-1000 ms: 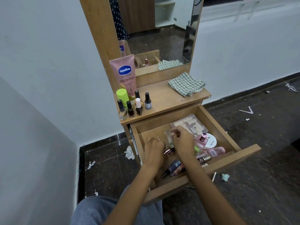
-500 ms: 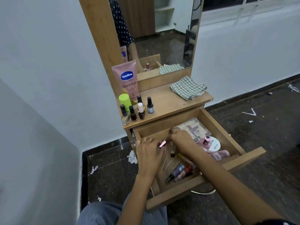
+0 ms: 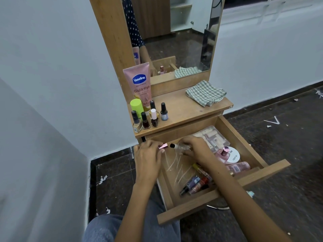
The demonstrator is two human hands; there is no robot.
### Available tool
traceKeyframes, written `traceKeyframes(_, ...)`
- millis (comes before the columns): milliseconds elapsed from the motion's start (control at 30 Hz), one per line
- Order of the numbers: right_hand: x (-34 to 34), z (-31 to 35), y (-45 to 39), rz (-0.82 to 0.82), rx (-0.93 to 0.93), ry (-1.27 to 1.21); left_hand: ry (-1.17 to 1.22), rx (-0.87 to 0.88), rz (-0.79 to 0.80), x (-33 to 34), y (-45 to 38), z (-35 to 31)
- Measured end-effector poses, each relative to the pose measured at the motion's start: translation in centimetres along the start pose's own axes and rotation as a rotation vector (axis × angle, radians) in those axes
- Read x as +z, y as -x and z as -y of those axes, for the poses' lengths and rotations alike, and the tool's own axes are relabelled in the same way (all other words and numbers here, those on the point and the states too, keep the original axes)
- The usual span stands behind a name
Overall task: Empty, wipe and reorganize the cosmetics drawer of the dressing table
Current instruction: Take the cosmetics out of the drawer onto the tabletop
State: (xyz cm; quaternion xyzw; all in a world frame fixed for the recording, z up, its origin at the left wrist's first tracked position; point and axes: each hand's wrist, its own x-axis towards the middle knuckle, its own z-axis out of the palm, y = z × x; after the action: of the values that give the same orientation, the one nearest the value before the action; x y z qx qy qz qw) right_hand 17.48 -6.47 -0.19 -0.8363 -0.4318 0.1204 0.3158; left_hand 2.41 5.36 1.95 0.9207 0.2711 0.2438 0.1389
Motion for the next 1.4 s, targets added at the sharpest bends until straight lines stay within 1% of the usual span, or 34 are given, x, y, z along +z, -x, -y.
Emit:
traceKeyframes(133, 0.2, 0.4, 0.0, -0.017, -0.077, 0.063, 0.029, 0.064, 0.049, 0.0, -0.2, -0.1)
traceKeyframes(233, 0.3, 0.6, 0.0, -0.005, -0.153, 0.099, 0.14, 0.093, 0.129, 0.2, -0.5, -0.5)
traceKeyframes(267, 0.3, 0.6, 0.0, -0.002, -0.171, 0.095, 0.189, 0.113, 0.133, 0.2, -0.5, -0.6)
traceKeyframes(367, 0.1, 0.6, 0.1, -0.016, -0.166, -0.014, 0.302, 0.129, 0.063, 0.4, -0.3, -0.7)
traceKeyframes(433, 0.0, 0.8, 0.2, -0.023, -0.123, -0.147, 0.308, 0.061, -0.042, 0.9, 0.2, -0.7)
traceKeyframes(500, 0.0, 1.1, 0.2, -0.078, -0.104, -0.232, 0.3, -0.024, -0.123, 1.5, 0.8, -1.1)
traceKeyframes(533, -0.1, 1.1, 0.1, -0.129, -0.101, -0.269, 0.293, -0.042, -0.133, 1.9, 1.1, -1.4)
traceKeyframes(600, -0.5, 1.3, 0.0, -0.241, -0.095, -0.343, 0.222, -0.014, -0.115, 2.7, 1.4, -1.9)
traceKeyframes(700, -1.6, 2.2, -0.5, -0.392, -0.118, -0.391, 0.029, 0.073, -0.073, 4.1, 1.2, -1.7)
traceKeyframes(833, -2.4, 4.0, -2.6, -0.502, -0.124, -0.43, -0.084, 0.07, -0.026, 4.7, 0.7, -1.4)
traceKeyframes(967, -1.8, 4.7, -5.0, -0.541, -0.09, -0.367, -0.131, 0.051, -0.022, 4.5, 0.9, -1.7)
traceKeyframes(1233, -0.6, 5.5, -7.1, -0.583, -0.012, -0.337, -0.121, 0.047, -0.016, 4.7, 0.9, -1.6)
traceKeyframes(1400, -0.8, 5.7, -7.3, -0.548, 0.014, -0.367, -0.114, 0.06, -0.038, 4.7, 0.9, -1.5)
